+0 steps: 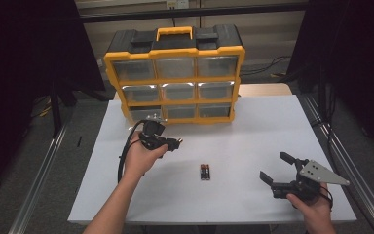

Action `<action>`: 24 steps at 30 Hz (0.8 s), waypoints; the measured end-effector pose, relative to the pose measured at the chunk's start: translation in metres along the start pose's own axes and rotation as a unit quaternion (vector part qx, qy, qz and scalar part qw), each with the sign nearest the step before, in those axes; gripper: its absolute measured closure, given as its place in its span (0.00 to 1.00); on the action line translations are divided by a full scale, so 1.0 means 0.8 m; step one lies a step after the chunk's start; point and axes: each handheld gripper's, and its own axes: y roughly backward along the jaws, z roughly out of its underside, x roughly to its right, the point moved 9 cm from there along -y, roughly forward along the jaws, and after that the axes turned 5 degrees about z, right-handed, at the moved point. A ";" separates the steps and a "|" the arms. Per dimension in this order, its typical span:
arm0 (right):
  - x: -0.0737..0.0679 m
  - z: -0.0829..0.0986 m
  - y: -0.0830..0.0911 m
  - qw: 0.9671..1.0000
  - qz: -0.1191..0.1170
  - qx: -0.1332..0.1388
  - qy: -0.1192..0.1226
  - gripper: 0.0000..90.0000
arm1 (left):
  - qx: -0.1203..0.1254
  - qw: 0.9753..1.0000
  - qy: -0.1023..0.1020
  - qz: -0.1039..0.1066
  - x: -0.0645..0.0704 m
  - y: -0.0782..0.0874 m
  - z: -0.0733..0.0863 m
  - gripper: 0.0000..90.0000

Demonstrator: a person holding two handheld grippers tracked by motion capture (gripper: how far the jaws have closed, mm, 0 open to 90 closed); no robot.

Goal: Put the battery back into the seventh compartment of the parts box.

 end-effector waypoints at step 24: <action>-0.001 0.000 0.000 1.000 -0.002 0.000 0.001 0.03 | 0.024 0.999 0.013 -0.020 -0.024 0.033 -0.037 0.86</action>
